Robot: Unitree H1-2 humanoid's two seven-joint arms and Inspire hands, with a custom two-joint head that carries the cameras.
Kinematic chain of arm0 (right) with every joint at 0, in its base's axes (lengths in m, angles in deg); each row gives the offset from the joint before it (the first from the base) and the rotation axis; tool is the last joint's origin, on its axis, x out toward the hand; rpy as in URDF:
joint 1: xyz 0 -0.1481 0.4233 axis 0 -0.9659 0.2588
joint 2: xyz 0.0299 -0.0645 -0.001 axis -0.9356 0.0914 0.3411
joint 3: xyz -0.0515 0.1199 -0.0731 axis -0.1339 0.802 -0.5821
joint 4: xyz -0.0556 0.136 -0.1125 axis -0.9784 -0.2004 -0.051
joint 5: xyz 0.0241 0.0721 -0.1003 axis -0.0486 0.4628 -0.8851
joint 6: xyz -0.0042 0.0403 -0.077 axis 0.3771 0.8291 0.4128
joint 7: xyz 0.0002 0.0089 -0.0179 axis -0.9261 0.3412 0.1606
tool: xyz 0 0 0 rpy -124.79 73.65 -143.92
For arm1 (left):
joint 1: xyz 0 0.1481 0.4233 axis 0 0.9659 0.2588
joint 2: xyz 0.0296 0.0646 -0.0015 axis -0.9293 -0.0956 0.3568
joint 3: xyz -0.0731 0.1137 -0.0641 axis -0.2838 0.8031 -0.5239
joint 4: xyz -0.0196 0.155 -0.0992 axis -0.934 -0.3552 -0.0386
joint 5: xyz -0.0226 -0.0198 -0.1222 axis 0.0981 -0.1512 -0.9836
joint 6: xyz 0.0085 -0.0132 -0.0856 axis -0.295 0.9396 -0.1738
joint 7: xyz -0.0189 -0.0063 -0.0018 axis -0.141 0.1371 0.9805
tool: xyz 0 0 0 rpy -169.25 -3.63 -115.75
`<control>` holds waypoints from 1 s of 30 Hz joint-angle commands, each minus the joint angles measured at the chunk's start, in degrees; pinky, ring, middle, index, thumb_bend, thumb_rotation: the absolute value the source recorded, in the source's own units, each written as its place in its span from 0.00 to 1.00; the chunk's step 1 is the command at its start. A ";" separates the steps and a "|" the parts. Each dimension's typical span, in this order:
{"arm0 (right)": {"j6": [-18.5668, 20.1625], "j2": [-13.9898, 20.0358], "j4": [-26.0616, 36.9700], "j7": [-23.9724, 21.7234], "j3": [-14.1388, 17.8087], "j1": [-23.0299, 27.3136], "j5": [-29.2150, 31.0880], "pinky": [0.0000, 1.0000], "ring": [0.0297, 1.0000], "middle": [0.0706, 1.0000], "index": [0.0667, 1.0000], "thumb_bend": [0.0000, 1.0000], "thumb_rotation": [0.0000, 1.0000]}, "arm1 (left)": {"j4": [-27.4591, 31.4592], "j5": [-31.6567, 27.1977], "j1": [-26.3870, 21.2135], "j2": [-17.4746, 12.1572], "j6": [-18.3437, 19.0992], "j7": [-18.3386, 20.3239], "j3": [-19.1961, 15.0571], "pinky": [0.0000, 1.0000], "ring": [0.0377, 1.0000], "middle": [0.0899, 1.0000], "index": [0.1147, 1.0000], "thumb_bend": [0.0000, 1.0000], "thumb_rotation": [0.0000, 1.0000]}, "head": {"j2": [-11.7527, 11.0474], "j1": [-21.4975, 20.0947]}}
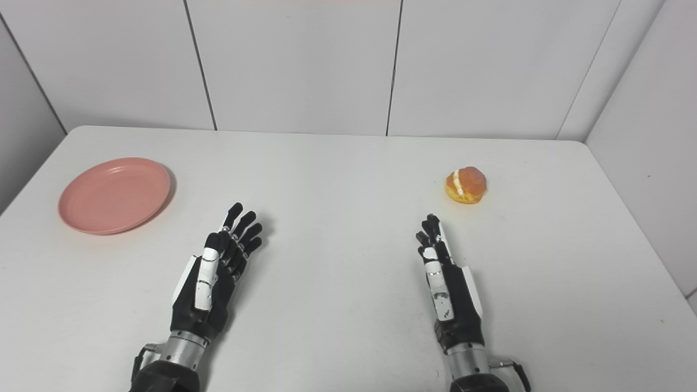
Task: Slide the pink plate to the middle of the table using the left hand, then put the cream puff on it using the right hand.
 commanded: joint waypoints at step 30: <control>-1.97 -0.43 -3.47 -0.24 -0.29 -0.69 0.54 0.99 0.97 0.99 1.00 0.75 1.00 | -5.15 0.30 3.34 -0.28 0.43 -0.08 -0.42 0.95 0.95 0.97 0.97 0.58 0.98 | -0.08 1.20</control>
